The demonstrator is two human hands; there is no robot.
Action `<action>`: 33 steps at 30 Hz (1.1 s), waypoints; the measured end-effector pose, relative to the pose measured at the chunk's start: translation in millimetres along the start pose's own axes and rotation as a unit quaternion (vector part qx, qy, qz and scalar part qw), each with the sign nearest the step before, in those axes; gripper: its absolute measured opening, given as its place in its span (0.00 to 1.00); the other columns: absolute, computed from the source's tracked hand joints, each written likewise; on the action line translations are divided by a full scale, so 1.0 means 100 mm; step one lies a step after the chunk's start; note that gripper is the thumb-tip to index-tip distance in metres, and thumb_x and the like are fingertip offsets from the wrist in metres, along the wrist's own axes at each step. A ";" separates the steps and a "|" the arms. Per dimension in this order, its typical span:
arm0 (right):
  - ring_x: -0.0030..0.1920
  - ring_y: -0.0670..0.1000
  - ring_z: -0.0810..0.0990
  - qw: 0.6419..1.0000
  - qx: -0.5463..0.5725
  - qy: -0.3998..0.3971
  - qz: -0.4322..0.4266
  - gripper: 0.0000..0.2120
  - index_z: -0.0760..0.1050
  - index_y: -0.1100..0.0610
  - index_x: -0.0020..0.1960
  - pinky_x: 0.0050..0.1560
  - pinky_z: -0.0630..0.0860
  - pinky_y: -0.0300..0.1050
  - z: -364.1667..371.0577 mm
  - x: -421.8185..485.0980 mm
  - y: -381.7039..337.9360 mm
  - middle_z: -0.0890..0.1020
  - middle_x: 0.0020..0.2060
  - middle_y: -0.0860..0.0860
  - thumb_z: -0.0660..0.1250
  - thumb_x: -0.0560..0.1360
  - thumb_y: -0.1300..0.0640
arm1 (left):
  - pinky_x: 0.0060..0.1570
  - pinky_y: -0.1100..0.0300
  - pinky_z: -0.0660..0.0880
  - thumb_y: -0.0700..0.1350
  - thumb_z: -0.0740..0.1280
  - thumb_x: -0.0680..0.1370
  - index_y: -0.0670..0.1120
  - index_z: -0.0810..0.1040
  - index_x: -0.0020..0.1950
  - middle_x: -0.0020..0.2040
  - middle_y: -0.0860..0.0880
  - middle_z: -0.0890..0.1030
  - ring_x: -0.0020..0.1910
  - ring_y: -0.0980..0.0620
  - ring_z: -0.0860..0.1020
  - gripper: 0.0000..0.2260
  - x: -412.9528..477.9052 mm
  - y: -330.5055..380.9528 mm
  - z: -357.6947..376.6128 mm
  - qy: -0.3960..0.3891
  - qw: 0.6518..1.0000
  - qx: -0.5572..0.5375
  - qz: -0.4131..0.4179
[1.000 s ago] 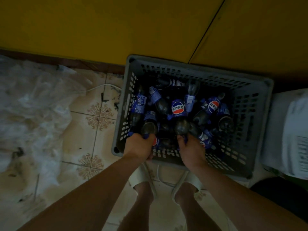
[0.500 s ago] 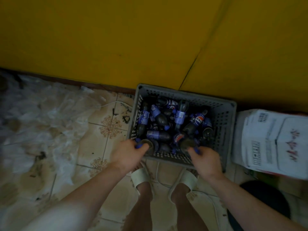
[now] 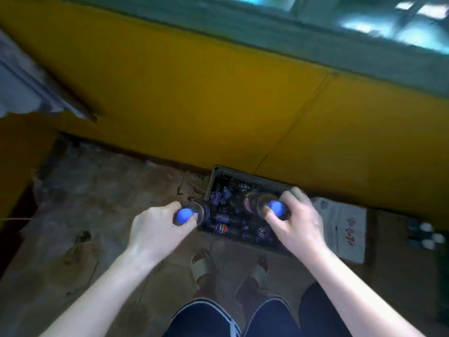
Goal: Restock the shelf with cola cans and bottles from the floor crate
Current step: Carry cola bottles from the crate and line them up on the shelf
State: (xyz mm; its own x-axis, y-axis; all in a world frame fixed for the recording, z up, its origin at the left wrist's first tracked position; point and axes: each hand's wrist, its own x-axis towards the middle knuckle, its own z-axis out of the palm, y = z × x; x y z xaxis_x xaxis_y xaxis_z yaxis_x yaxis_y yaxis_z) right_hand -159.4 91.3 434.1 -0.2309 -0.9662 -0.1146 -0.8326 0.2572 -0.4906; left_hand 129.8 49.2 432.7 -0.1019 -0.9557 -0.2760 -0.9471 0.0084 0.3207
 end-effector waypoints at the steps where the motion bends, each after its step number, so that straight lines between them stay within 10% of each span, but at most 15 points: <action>1: 0.46 0.50 0.73 0.999 0.004 0.013 -0.035 0.12 0.71 0.52 0.40 0.38 0.70 0.46 -0.16 -0.02 -0.13 0.74 0.44 0.45 0.70 0.72 0.46 | 0.31 0.59 0.68 0.64 0.67 0.74 0.52 0.71 0.37 0.31 0.54 0.75 0.35 0.49 0.77 0.17 -0.09 -0.02 -0.15 0.040 0.999 -0.002 0.027; 6: 0.56 0.45 0.79 0.986 0.121 -0.025 -0.110 0.09 0.77 0.47 0.49 0.53 0.82 0.44 -0.71 -0.17 -0.58 0.81 0.56 0.40 0.72 0.70 0.48 | 0.33 0.55 0.70 0.58 0.65 0.74 0.44 0.72 0.34 0.37 0.50 0.68 0.36 0.48 0.70 0.18 -0.61 -0.08 -0.69 0.192 0.971 -0.035 0.135; 12: 0.52 0.45 0.80 0.958 0.108 -0.110 -0.243 0.11 0.67 0.40 0.37 0.47 0.77 0.36 -1.01 -0.30 -0.92 0.83 0.51 0.42 0.69 0.68 0.44 | 0.40 0.57 0.68 0.60 0.64 0.71 0.49 0.70 0.34 0.40 0.54 0.71 0.39 0.52 0.71 0.16 -1.24 -0.08 -1.03 0.208 0.975 -0.025 0.078; 16: 0.48 0.45 0.82 0.925 0.139 -0.188 -0.299 0.09 0.77 0.46 0.40 0.44 0.77 0.31 -1.05 -0.42 -1.03 0.84 0.48 0.42 0.68 0.68 0.42 | 0.38 0.58 0.70 0.59 0.70 0.71 0.53 0.68 0.32 0.41 0.57 0.74 0.39 0.54 0.73 0.16 -1.72 -0.06 -1.06 0.223 0.972 -0.062 -0.035; 20: 0.50 0.48 0.85 0.893 0.241 -0.251 -0.286 0.09 0.81 0.46 0.47 0.45 0.84 0.40 -1.02 -0.57 -1.05 0.85 0.46 0.41 0.71 0.70 0.44 | 0.35 0.67 0.71 0.50 0.78 0.69 0.51 0.71 0.30 0.49 0.58 0.78 0.41 0.54 0.78 0.16 -2.37 0.18 -0.90 0.269 0.931 -0.191 -0.157; 26: 0.44 0.52 0.86 0.836 0.290 -0.317 -0.340 0.12 0.79 0.52 0.42 0.41 0.86 0.48 -1.09 -0.80 -1.34 0.87 0.41 0.47 0.71 0.68 0.44 | 0.47 0.55 0.80 0.54 0.69 0.72 0.50 0.78 0.37 0.50 0.52 0.83 0.52 0.51 0.82 0.08 -3.31 0.53 -0.84 0.418 0.825 -0.311 -0.218; 29: 0.40 0.62 0.83 0.799 0.277 -0.371 -0.383 0.23 0.75 0.64 0.42 0.40 0.82 0.65 -1.07 -1.03 -1.63 0.82 0.38 0.61 0.71 0.69 0.42 | 0.46 0.49 0.79 0.53 0.69 0.75 0.56 0.77 0.37 0.48 0.51 0.83 0.50 0.49 0.83 0.07 -3.78 0.61 -1.05 0.452 0.820 -0.282 -0.207; 33: 0.30 0.57 0.72 0.734 0.239 -0.435 -0.464 0.25 0.68 0.66 0.37 0.32 0.74 0.57 -1.11 -1.62 -2.20 0.73 0.30 0.63 0.72 0.67 0.45 | 0.41 0.54 0.75 0.54 0.68 0.75 0.52 0.80 0.38 0.43 0.51 0.82 0.44 0.49 0.81 0.08 -4.49 0.61 -1.30 0.471 0.827 -0.223 -0.211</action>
State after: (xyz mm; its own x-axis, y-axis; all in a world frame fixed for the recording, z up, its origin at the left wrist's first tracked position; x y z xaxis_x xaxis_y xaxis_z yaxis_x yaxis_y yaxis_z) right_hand 5.2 193.5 656.2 0.9055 -0.4207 0.0555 -0.1077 -0.3543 -0.9289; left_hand 157.0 440.8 693.9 0.6895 -0.6533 0.3126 -0.6107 -0.2925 0.7359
